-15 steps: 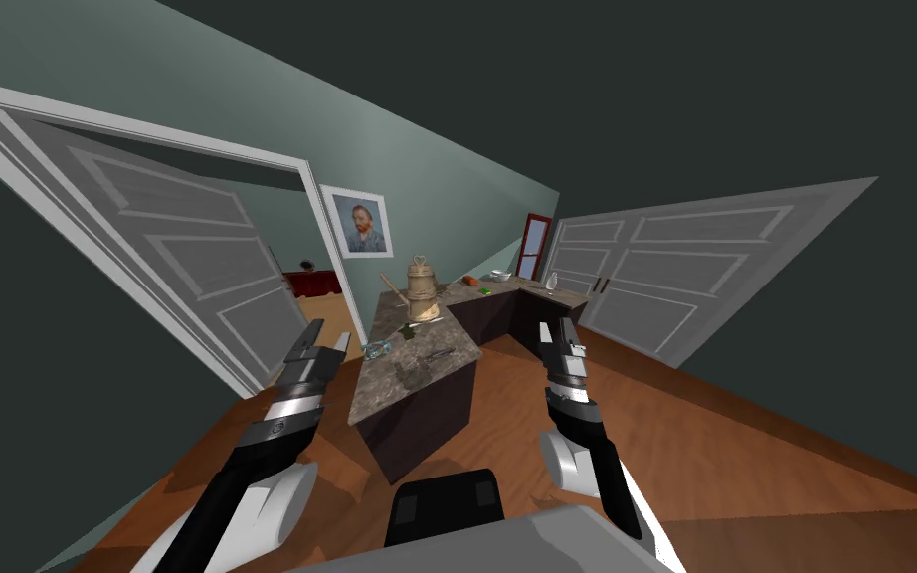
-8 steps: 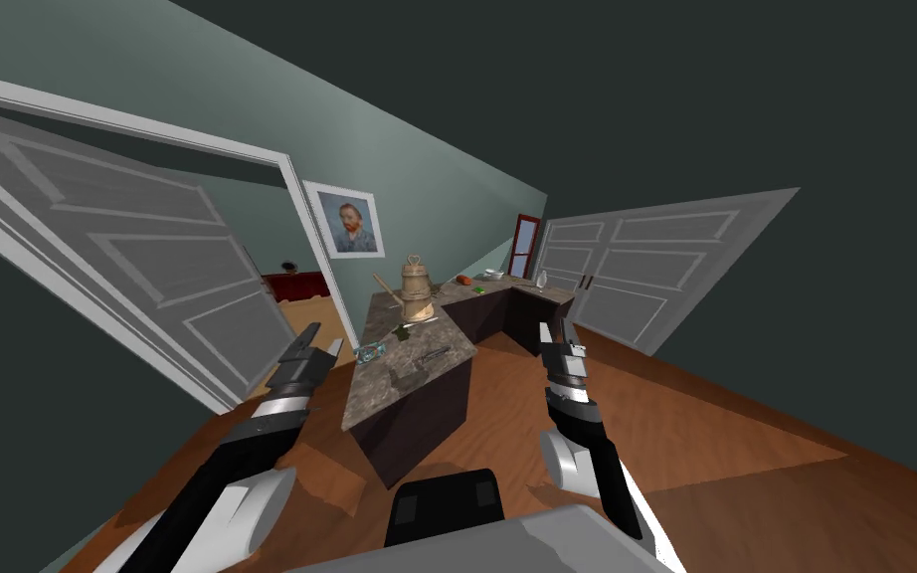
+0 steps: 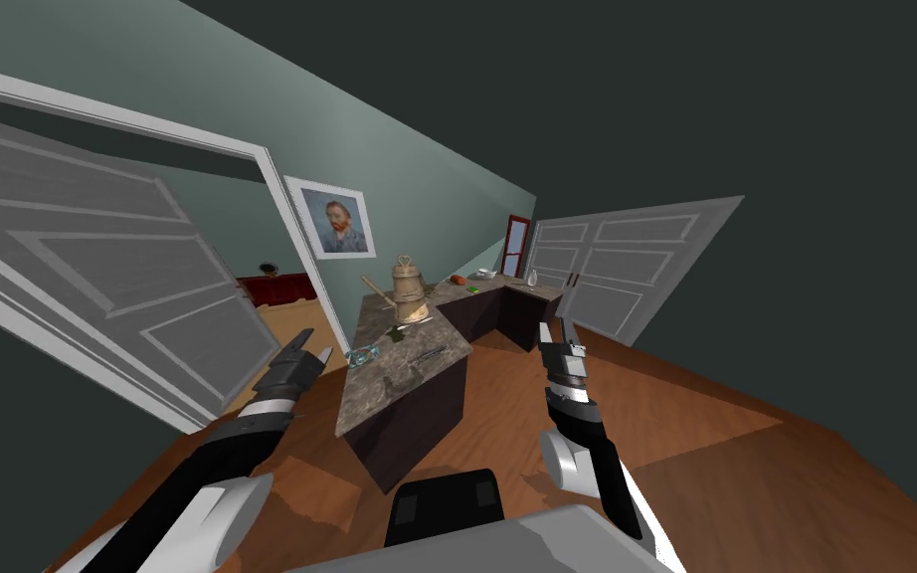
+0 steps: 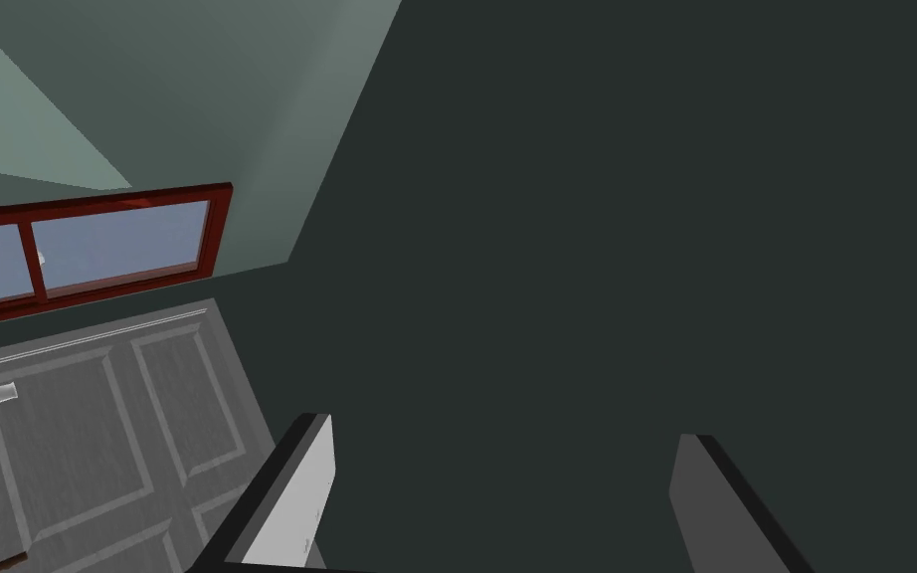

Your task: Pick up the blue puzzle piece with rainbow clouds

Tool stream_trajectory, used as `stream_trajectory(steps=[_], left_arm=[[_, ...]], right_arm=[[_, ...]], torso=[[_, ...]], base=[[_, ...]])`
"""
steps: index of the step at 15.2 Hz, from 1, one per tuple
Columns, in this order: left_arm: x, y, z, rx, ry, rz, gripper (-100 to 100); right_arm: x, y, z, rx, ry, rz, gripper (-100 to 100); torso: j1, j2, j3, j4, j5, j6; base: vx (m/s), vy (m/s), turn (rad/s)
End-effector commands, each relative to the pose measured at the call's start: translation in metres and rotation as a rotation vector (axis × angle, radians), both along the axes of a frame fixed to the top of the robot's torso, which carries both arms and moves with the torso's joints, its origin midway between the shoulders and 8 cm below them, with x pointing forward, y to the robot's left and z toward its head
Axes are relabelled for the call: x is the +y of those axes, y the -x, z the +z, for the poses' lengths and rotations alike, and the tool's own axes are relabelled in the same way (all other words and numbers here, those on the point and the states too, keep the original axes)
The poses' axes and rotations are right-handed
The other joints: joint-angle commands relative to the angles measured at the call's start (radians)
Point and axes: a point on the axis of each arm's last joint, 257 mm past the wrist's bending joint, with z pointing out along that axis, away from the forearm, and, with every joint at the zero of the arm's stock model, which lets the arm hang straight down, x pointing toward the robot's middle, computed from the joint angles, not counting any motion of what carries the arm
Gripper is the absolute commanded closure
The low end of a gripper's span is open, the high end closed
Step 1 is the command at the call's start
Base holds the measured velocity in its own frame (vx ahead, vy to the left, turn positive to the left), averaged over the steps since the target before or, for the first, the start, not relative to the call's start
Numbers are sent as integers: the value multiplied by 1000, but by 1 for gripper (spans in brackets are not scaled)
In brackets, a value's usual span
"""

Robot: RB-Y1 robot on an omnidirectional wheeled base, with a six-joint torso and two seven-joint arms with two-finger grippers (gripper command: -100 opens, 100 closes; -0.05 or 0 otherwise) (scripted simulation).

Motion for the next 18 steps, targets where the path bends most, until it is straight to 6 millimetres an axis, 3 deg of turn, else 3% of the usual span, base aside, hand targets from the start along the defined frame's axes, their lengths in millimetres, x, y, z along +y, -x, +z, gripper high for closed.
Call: stream_trajectory(steps=[1,6,7,9,10,13,14,17,18], left_arm=[[18,-1,-9,48,12,22,-100],[38,-1,-29,138,37,54,-100],[54,1,-31,157,47,72,-100],[57,1,-42,198,58,82,-100],[73,4,-43,216,71,101,-100],[76,5,-55,260,83,112,-100],[92,9,-55,276,99,132,-100],[95,11,-67,320,111,144,-100],[112,16,-68,339,131,167,-100]], right_arm=[[0,0,0,0,0,0,0],[0,0,0,0,0,0,0],[0,0,0,0,0,0,0],[0,0,0,0,0,0,0],[0,0,0,0,0,0,0],[0,0,0,0,0,0,0],[0,0,0,0,0,0,0],[0,0,0,0,0,0,0],[0,0,0,0,0,0,0]], torso=[[0,0,0,0,0,0],[0,0,0,0,0,1],[0,0,0,0,0,0],[1,0,0,0,0,0],[1,0,0,0,0,0],[0,0,0,0,0,0],[0,-1,0,0,0,0],[0,-1,0,0,0,0],[0,-1,0,0,0,0]], base=[[-13,15,-133],[-13,18,-131],[-13,18,-169],[-11,21,-114],[-11,14,-173],[-10,17,-95],[-5,9,-175],[-7,16,-92],[-6,11,-180]])
